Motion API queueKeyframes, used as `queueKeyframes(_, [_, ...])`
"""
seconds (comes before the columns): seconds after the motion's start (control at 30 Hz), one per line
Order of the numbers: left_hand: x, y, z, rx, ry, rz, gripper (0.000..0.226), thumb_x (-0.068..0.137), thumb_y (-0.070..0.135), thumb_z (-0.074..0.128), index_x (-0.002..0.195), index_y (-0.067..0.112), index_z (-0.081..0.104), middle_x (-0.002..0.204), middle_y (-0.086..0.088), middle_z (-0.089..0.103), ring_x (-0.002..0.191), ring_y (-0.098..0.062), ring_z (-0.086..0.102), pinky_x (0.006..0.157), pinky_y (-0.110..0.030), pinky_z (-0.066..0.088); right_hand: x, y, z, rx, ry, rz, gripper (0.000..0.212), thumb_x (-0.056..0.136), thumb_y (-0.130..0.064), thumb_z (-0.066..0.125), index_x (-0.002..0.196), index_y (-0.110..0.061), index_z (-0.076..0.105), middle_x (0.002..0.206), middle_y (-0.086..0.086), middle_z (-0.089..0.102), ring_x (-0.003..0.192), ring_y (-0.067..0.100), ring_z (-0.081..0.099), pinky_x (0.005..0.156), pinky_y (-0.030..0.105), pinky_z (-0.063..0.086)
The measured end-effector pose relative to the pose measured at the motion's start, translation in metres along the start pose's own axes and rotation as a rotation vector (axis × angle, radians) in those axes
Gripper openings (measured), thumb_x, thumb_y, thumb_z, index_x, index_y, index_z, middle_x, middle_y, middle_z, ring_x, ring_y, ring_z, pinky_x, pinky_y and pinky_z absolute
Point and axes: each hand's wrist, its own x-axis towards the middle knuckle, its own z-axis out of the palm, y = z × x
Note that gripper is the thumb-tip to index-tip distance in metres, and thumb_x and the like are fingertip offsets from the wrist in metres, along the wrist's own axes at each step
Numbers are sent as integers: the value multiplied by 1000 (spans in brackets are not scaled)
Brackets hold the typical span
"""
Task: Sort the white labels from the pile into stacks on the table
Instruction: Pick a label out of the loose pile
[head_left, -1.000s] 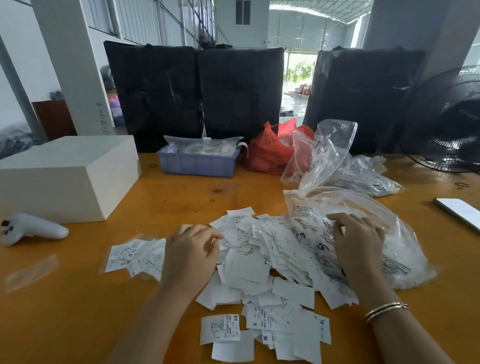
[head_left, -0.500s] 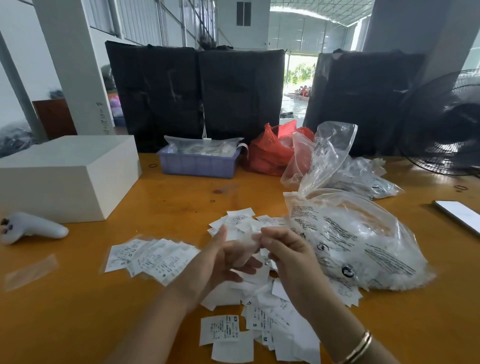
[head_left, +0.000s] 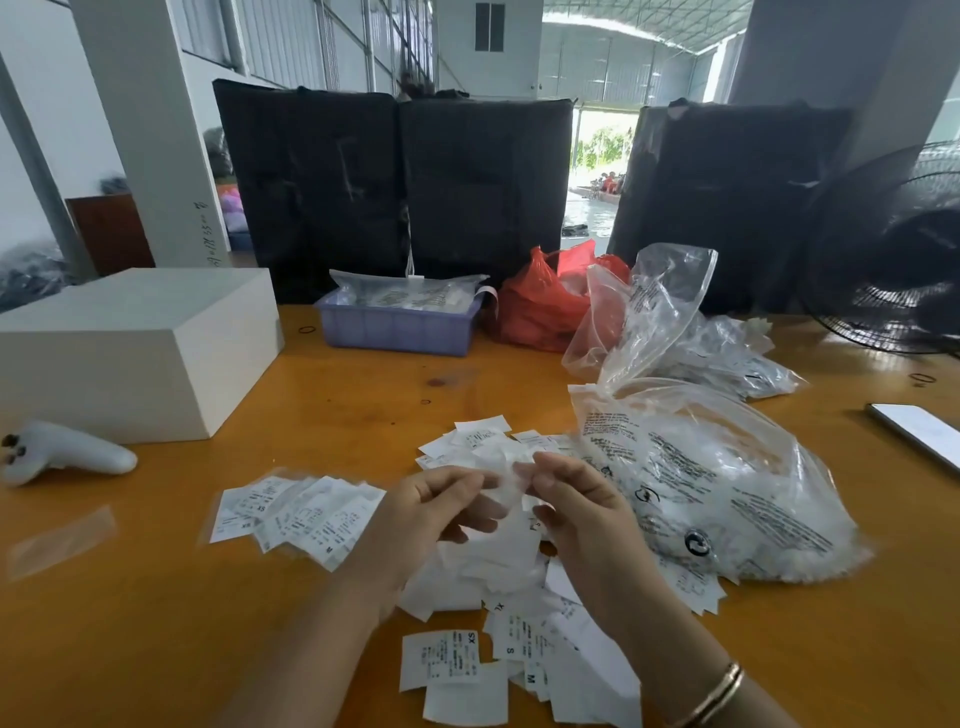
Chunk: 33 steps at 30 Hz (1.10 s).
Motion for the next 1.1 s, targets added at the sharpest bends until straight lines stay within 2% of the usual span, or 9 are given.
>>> queueKeyframes(0.1, [2,-3,1,68,86,41,16,92,23,59,89,24,75,83,0,76,76,-12,71,59,-15,50,1,0,-1,25,-13,-7,25,71,-26,69,95,-22,75,103,8,73,94,18,69,80,29,48])
queueKeyframes(0.23, [4,-5,-2,147,131,96,10,89,24,64,87,21,73,79,3,75,70,-6,69,55,-10,46,1,-5,1,-65,3,27,60,70,-56,65,114,-17,63,104,7,73,90,24,70,70,29,54])
queueKeyframes(0.4, [2,-4,1,178,140,99,15,93,25,58,89,21,72,77,4,74,72,-8,67,61,-13,48,2,-2,0,-439,8,77,8,86,-13,68,93,-11,70,79,7,74,65,13,68,61,20,54])
queueKeyframes(0.53, [1,-2,0,-101,-53,-17,53,77,60,63,113,21,62,97,-1,73,92,-18,69,73,-24,54,2,-2,-2,-206,37,105,4,87,-10,66,86,-6,68,77,12,73,60,15,65,55,21,53])
queueKeyframes(0.63, [1,-4,3,-33,-14,-24,33,80,40,69,106,20,66,96,3,74,94,-13,69,70,-19,53,1,0,1,-196,8,92,5,87,-10,66,87,-6,67,80,14,73,58,15,63,54,21,51])
queueKeyframes(0.8, [8,-5,-5,-370,278,-49,10,85,18,62,92,12,66,95,-4,75,90,-17,72,76,-29,51,5,3,-2,-829,-5,-188,7,92,-31,59,87,-29,64,78,-7,70,58,2,54,53,17,45])
queueKeyframes(0.87, [10,-4,-13,-423,337,-32,4,88,11,61,90,12,64,94,-8,75,88,-19,73,75,-31,51,7,4,-9,-1317,-94,-337,11,92,-38,55,101,-37,62,97,-21,63,78,-7,49,69,12,41])
queueKeyframes(0.93, [12,-5,-17,-412,385,-21,5,89,9,61,88,12,64,91,-10,75,83,-19,73,73,-30,52,10,11,-14,-1634,-241,-391,32,91,-45,51,121,-37,56,120,-22,54,105,0,41,89,17,33])
queueKeyframes(1.1, [13,-13,-17,-230,437,11,5,89,13,64,93,14,66,86,-4,75,80,-15,72,73,-30,53,12,20,-13,-1829,-306,-468,41,93,-48,40,129,-33,52,126,-14,54,112,13,41,91,31,24])
